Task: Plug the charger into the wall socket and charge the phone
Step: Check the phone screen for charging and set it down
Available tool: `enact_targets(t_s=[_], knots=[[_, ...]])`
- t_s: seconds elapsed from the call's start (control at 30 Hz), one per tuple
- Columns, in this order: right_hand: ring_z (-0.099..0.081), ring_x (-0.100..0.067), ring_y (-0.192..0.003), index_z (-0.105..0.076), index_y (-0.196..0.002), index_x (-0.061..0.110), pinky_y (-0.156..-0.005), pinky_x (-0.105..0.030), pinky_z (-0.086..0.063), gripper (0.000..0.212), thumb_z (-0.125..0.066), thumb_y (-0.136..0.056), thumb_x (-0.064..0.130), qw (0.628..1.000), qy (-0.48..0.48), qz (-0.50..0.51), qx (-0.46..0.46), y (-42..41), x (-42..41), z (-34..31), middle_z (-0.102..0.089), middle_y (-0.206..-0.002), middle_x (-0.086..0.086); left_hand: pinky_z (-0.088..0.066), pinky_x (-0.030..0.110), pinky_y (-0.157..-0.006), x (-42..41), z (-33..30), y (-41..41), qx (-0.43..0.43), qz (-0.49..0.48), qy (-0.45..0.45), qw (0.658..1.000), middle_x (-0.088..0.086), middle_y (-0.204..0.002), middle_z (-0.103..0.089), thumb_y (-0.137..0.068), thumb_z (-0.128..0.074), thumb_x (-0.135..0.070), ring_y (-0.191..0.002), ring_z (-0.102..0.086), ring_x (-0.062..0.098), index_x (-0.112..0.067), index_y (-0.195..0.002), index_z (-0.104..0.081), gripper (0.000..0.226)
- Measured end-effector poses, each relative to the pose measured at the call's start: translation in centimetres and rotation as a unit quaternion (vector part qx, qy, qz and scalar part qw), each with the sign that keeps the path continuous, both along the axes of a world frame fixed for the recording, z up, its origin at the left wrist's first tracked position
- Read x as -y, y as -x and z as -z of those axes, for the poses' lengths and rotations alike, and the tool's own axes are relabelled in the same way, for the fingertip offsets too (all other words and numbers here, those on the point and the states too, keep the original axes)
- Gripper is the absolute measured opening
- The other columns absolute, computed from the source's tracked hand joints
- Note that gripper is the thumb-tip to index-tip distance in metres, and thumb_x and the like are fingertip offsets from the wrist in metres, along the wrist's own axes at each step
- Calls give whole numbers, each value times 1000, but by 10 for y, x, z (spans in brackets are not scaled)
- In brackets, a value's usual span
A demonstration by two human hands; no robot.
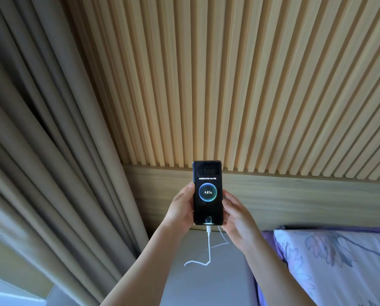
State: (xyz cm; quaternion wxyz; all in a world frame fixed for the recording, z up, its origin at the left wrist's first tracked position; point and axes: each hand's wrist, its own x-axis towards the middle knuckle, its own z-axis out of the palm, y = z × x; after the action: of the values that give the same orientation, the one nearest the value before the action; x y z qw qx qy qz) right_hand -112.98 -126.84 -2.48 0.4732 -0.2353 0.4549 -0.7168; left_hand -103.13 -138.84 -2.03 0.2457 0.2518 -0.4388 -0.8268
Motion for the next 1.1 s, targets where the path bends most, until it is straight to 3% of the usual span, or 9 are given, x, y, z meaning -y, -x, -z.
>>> enact_targets(t_s=[0.1,0.23,0.33,0.47,0.6,0.67,0.77,0.93,1.1], knots=[[-68,-19,-91,-63,-121,21,-68,-27,-53,30,-51,-93,16,998,-58,17,20,-4,-4,23,-71,-110,-6,-49,43,-91,0,29,-2,66,-23,-46,997,12,-108,-69,-96,-45,-34,-100,-63,28,-14,-108,-68,33],[-68,-25,-87,-67,-112,18,-68,-34,-52,27,-53,-91,10,988,-136,38,60,-13,-11,63,-74,-98,-7,-55,36,-73,-10,71,-7,147,-60,-143,977,5,-81,-77,-91,-54,-33,-83,-69,25,-9,-104,-68,31],[-69,-23,-80,-71,-105,18,-62,-31,-53,25,-54,-89,8,979,-182,42,85,-20,-16,95,-74,-93,-6,-55,37,-77,-19,100,-15,174,-71,-169,968,4,-81,-78,-88,-61,-32,-81,-70,24,-14,-99,-70,24],[-68,-22,-79,-69,-110,15,-61,-29,-53,30,-55,-86,5,964,-234,48,117,-24,-22,142,-73,-96,-9,-51,33,-68,-28,141,-21,204,-77,-198,956,-1,-74,-77,-91,-54,-24,-77,-68,22,-20,-98,-69,17],[-69,-18,-70,-73,-100,18,-55,-27,-52,29,-53,-86,3,948,-287,64,126,-26,-26,186,-74,-82,-4,-52,34,-69,-32,184,-23,241,-69,-214,944,4,-90,-74,-90,-55,-23,-80,-67,24,-18,-103,-69,19],[-68,-15,-68,-73,-95,19,-56,-27,-51,30,-51,-86,1,939,-310,75,126,-26,-26,209,-74,-78,0,-52,33,-67,-33,205,-22,259,-59,-210,941,0,-82,-76,-89,-55,-21,-78,-67,22,-18,-97,-70,17],[-67,-18,-71,-72,-95,20,-61,-29,-50,31,-50,-88,-1,927,-343,85,123,-24,-26,243,-74,-80,0,-49,31,-69,-33,236,-21,292,-39,-201,934,-4,-78,-76,-88,-56,-21,-77,-66,19,-20,-89,-73,17],[-63,-24,-74,-67,-107,12,-63,-30,-48,30,-50,-89,-3,908,-384,101,132,-15,-28,299,-70,-90,-11,-46,32,-74,-31,290,-16,337,-15,-199,920,3,-97,-69,-87,-56,-20,-83,-62,21,-19,-103,-69,21],[-64,-29,-79,-69,-99,15,-70,-34,-53,33,-46,-88,-7,895,-415,116,117,-3,-33,350,-69,-93,-16,-48,31,-70,-30,339,-3,335,17,-213,918,-3,-85,-71,-88,-54,-16,-78,-64,21,-21,-93,-71,18]])
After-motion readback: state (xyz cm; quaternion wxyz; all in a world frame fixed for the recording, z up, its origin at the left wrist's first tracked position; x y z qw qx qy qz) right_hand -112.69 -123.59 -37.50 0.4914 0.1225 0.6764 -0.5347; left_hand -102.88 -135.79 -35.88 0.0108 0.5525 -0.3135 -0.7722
